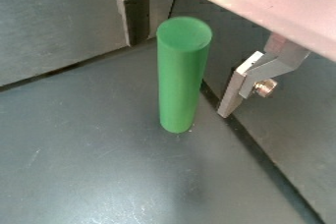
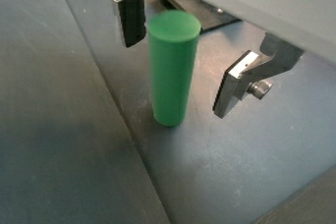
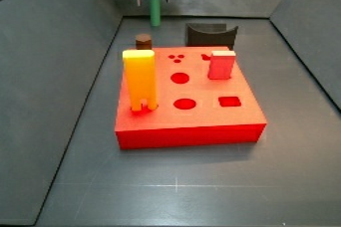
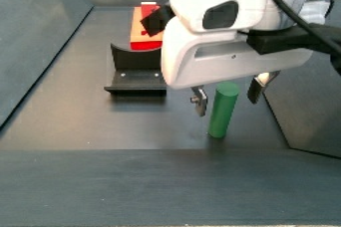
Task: Pick up the round object. Move up. Move to above the board. Insert the round object.
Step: Pick up the round object.
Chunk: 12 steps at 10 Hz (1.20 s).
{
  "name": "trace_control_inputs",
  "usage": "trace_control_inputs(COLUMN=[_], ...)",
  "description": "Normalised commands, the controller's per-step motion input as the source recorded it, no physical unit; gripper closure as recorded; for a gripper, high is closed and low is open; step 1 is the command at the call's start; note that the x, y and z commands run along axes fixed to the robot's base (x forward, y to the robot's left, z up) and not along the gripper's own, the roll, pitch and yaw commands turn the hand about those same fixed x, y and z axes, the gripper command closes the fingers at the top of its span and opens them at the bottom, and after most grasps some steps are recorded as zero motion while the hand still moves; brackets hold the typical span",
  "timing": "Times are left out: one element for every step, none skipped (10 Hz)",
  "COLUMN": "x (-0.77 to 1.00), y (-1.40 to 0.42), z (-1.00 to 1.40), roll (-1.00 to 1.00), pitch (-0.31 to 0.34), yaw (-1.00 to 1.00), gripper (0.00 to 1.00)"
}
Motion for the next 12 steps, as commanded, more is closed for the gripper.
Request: trace_control_inputs(x=[0.01,0.0,0.0,0.0,0.0,0.0,0.0,0.0,0.0,0.0,0.0,0.0], y=[0.0,0.0,0.0,0.0,0.0,0.0,0.0,0.0,0.0,0.0,0.0,0.0], z=[-0.21,0.0,0.0,0.0,0.0,0.0,0.0,0.0,0.0,0.0,0.0,0.0], roll=[0.03,0.0,0.0,0.0,0.0,0.0,0.0,0.0,0.0,0.0,0.0,0.0], pitch=[-0.027,0.0,0.0,0.0,0.0,0.0,0.0,0.0,0.0,0.0,0.0,0.0], yaw=[0.0,0.0,0.0,0.0,0.0,0.0,0.0,0.0,0.0,0.0,0.0,0.0], gripper=[0.0,1.0,1.0,1.0,1.0,1.0,1.0,1.0,1.0,1.0,1.0,1.0])
